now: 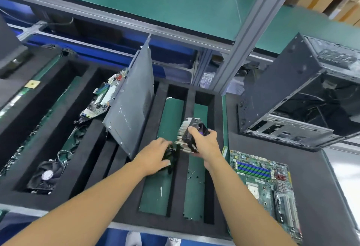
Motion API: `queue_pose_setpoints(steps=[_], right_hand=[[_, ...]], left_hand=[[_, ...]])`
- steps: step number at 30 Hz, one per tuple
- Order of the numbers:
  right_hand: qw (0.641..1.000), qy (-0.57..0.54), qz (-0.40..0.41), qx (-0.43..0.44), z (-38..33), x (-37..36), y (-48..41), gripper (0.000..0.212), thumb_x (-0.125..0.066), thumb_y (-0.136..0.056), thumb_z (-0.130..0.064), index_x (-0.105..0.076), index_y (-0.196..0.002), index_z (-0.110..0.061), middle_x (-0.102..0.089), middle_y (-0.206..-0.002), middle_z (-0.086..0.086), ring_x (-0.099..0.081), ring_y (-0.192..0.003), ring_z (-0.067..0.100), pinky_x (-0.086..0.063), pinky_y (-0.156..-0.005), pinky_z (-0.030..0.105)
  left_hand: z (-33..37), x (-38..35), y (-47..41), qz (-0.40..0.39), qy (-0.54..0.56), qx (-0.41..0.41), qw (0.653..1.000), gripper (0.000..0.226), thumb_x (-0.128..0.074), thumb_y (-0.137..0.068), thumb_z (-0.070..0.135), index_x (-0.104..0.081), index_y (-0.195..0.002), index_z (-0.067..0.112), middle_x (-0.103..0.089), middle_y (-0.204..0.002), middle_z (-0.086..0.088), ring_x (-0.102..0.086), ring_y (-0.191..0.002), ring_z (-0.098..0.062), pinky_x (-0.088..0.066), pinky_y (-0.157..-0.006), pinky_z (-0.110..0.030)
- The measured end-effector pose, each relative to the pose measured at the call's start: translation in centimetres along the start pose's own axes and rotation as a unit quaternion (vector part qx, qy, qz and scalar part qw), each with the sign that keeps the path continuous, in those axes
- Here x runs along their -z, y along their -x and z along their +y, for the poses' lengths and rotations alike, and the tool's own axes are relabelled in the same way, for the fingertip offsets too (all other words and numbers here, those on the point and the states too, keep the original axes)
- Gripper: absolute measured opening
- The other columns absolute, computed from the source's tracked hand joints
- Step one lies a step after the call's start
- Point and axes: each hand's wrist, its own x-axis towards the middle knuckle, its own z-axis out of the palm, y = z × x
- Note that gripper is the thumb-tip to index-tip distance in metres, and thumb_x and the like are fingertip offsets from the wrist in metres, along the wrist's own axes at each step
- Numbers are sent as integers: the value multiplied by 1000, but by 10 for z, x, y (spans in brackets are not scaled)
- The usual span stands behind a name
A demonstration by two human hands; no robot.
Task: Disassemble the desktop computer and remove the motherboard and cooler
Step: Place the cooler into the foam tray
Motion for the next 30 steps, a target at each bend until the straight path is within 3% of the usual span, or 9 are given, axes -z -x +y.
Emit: queue_pose_setpoints(steps=[3,6,9,11,14,19,23,25,30], right_hand=[[999,33,-12,0,-4,9,-11,84,-75,-66,-55,-30,-130,-26,-63,-110,0,-68,-97,19,-59,-85,47],[999,50,-22,1,-4,10,-17,81,-75,-68,-56,-31,-130,-27,-63,-110,-3,-66,-96,16,-59,-85,44],[997,71,-27,11,-2,10,-28,88,-73,-67,-58,-27,-136,-26,-60,-111,-6,-63,-98,14,-55,-89,43],[994,97,-32,29,-1,9,-35,93,-73,-69,-59,-23,-141,-28,-55,-108,-13,-58,-95,9,-50,-87,38],[991,118,-40,50,-1,3,-43,90,-74,-71,-60,-24,-139,-27,-45,-98,-24,-51,-87,-2,-41,-75,27],[981,180,-44,58,-9,-13,-48,86,-70,-70,-63,-24,-134,-27,-54,-98,-14,-55,-84,2,-40,-61,24],[967,245,-42,51,-10,-36,-50,79,-69,-70,-64,-29,-120,-19,-61,-106,-2,-62,-94,20,-53,-81,40],[956,288,-40,48,-9,-52,-53,80,-70,-70,-65,-31,-120,-16,-60,-114,3,-62,-102,28,-53,-87,43],[883,465,11,55,4,-90,-60,88,-65,-76,-68,-31,-130,-8,-48,-125,9,-60,-107,30,-40,-71,36]], left_hand=[[-2,-21,-16,-58,-279,27,958,89,-62,-90,47,-14,-156,12,-21,-160,-13,-25,-145,-29,-20,-120,-42],[1,-35,-34,-95,-357,76,926,111,-62,-86,57,6,-156,5,-3,-164,-18,-11,-150,-33,-2,-122,-50],[-1,-48,-48,-97,-390,84,912,94,-46,-97,52,10,-156,6,-11,-164,-17,-26,-146,-31,10,-120,-54],[-4,-54,-52,-101,-414,80,901,80,-36,-101,49,6,-157,11,-31,-157,-13,-43,-134,-29,17,-117,-56],[-10,-61,-50,-111,-446,63,886,65,-29,-104,48,-6,-158,19,-49,-138,-6,-48,-125,-30,21,-112,-57],[-5,-64,-40,-146,-466,63,870,62,-44,-100,41,-24,-155,19,-52,-130,-9,-45,-126,-32,18,-114,-62],[2,-78,-15,-242,-543,44,803,59,-56,-94,34,-41,-146,12,-54,-131,-11,-40,-131,-36,12,-115,-63],[3,-79,-8,-258,-553,57,790,49,-55,-96,33,-49,-140,13,-54,-131,-11,-39,-132,-36,13,-114,-63],[6,-79,-6,-261,-539,93,795,54,-44,-100,42,-43,-148,16,-30,-159,-13,-4,-150,-39,25,-110,-61]])
